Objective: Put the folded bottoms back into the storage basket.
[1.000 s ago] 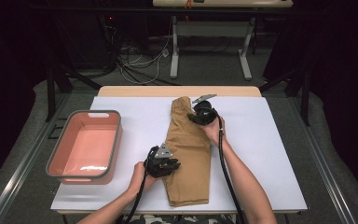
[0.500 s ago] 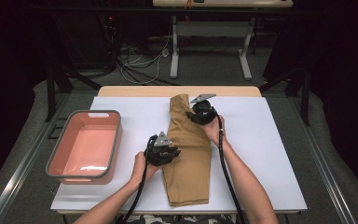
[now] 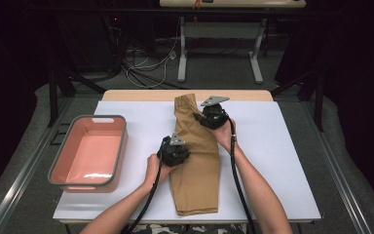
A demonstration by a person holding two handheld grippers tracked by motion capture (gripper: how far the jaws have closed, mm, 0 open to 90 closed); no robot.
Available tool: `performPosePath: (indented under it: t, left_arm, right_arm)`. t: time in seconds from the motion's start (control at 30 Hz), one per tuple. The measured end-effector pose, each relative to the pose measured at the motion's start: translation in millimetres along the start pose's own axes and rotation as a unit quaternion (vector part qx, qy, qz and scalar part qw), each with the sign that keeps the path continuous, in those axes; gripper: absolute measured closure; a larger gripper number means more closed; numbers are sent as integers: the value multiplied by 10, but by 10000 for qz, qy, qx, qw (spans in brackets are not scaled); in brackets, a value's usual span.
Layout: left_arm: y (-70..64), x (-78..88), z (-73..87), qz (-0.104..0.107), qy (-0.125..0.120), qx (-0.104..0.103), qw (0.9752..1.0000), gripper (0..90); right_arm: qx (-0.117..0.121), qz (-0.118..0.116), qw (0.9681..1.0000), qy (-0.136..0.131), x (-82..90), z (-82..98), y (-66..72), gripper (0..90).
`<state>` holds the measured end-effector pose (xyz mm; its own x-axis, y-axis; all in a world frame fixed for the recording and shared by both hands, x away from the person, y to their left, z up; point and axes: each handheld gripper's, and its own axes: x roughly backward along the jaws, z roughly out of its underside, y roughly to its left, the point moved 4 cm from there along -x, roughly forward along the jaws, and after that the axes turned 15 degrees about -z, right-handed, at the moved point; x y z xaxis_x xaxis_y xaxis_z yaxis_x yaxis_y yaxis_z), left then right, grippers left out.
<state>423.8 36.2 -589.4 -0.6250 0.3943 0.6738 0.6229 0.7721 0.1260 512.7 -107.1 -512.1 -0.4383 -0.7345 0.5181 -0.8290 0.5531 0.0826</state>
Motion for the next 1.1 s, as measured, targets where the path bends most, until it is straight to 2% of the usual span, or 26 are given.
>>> performPosePath:
  t: [0.4,0.93,1.1]
  left_arm:
    - [33,-5,7,-13,-8,73,10000,804]
    - [55,-6,19,67,-27,198,9998,797]
    - [83,-2,30,90,-28,224,9997,796]
  right_arm:
    - [307,-201,9993,-77,153,-36,227,829]
    - [411,-278,9986,-175,263,94,318,828]
    - [515,-340,9979,-209,299,115,376,828]
